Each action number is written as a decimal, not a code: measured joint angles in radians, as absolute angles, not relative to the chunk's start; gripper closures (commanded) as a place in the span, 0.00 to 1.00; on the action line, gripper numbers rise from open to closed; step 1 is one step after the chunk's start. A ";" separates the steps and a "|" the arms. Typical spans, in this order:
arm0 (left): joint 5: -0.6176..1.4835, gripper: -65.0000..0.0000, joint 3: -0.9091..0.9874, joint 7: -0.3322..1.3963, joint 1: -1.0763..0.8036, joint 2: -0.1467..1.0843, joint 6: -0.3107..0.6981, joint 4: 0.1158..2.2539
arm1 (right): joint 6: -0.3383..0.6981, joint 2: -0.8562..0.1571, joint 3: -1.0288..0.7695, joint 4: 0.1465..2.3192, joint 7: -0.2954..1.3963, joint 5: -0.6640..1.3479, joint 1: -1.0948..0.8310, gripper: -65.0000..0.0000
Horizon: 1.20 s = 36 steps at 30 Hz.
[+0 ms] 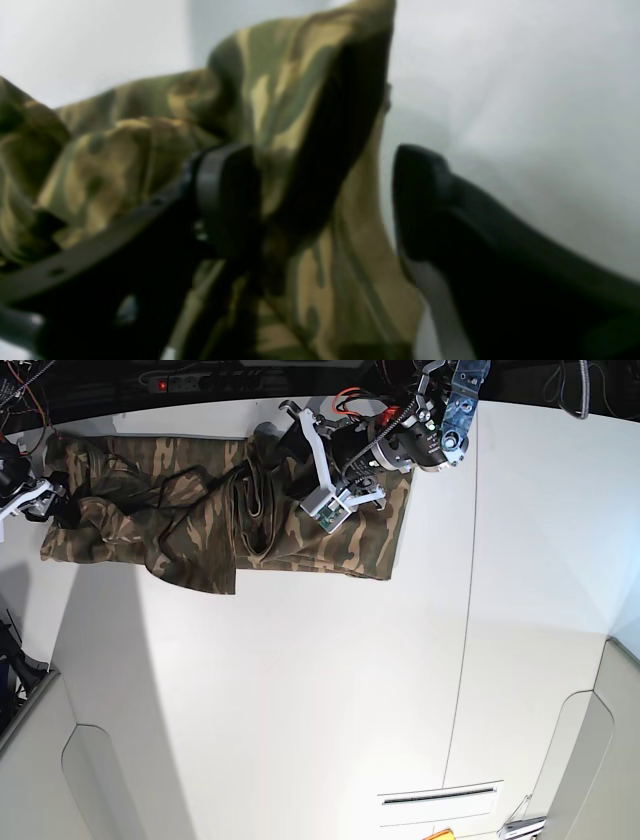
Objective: Fold the T-shirt properly
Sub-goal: 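Drag the strip end with the right gripper toward the left gripper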
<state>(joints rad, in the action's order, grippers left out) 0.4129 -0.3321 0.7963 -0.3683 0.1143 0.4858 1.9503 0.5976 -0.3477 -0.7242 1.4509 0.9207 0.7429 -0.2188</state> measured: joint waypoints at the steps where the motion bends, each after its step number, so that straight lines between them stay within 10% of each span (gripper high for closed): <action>1: 0.413 0.47 -0.332 0.797 -0.368 0.114 0.486 1.950 | 0.598 -0.355 -0.724 1.451 0.920 0.743 -0.218 0.33; 16: 0.413 0.47 -0.332 0.799 -0.368 0.114 0.486 1.950 | 0.599 -0.369 -0.569 1.403 0.908 0.774 -0.213 0.33; 19: 0.413 0.47 -0.332 0.800 -0.368 0.114 0.486 1.950 | 0.599 -0.368 -0.537 1.403 0.897 0.781 -0.213 0.51; 23: 0.413 0.47 -0.332 0.800 -0.368 0.114 0.486 1.950 | 0.594 -0.365 -0.532 1.401 0.910 0.777 -0.213 0.99; 36: 0.413 0.47 -0.332 0.805 -0.368 0.116 0.486 2.000 | 0.597 -0.442 -0.659 1.431 0.948 0.762 -0.172 1.00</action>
<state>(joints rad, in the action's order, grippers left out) 0.4133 -0.3321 0.8051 -0.3679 0.1158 0.4858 1.9995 0.5972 -0.4419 -0.6586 1.4307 0.9482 0.7620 -0.1719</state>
